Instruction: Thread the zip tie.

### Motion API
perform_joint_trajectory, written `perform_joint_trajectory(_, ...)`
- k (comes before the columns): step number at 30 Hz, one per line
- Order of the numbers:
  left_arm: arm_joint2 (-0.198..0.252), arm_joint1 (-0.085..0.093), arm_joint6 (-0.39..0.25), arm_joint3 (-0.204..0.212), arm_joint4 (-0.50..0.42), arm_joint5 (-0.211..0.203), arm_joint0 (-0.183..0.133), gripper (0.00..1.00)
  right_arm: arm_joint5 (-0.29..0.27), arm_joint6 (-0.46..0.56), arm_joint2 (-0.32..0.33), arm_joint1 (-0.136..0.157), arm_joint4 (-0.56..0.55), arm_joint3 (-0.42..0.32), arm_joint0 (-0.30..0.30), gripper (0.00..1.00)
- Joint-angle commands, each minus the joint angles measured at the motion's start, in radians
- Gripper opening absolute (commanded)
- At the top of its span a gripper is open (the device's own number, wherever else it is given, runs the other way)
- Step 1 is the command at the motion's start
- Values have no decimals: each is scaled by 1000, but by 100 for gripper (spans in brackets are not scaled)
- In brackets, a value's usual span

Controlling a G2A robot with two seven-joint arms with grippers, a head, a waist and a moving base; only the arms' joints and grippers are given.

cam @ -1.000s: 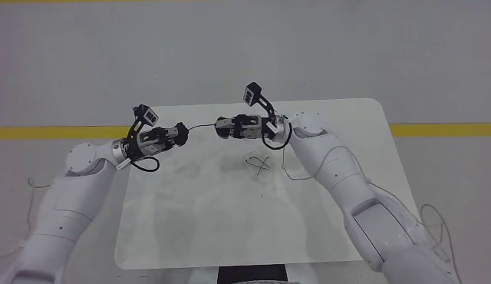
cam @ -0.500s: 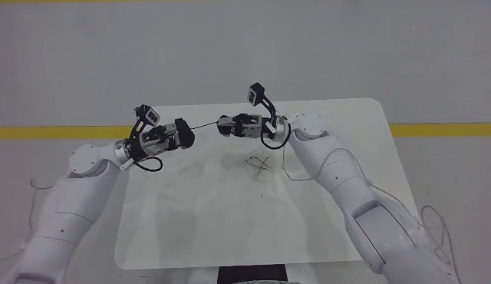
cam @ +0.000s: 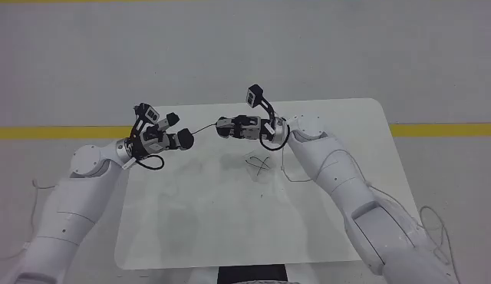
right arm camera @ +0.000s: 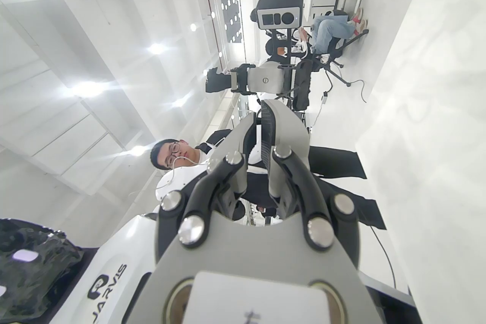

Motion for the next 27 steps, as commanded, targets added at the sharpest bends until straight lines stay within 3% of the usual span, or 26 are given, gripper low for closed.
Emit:
perform_joint_trajectory(1,0,0,0,0,0,0,0,100,1,-5,1,0,2,-3,-3,0)
perform_joint_trajectory(4,6,2,-36,-16,27,10,0,100,8,47,24,5,72,-57,-38,0)
perform_joint_trajectory(8,5,3,-118,12,-1,18,-15,100,23,126,48,11,135,-84,-54,0)
perform_joint_trajectory(15,26,-12,-222,51,-130,13,-46,100,45,164,31,4,169,-83,-61,0)
perform_joint_trajectory(25,26,-12,-222,51,-130,13,-46,100,46,157,31,4,168,-85,-63,0)
perform_joint_trajectory(27,29,-13,-189,34,-118,15,-41,100,52,126,30,5,161,-117,-82,0)
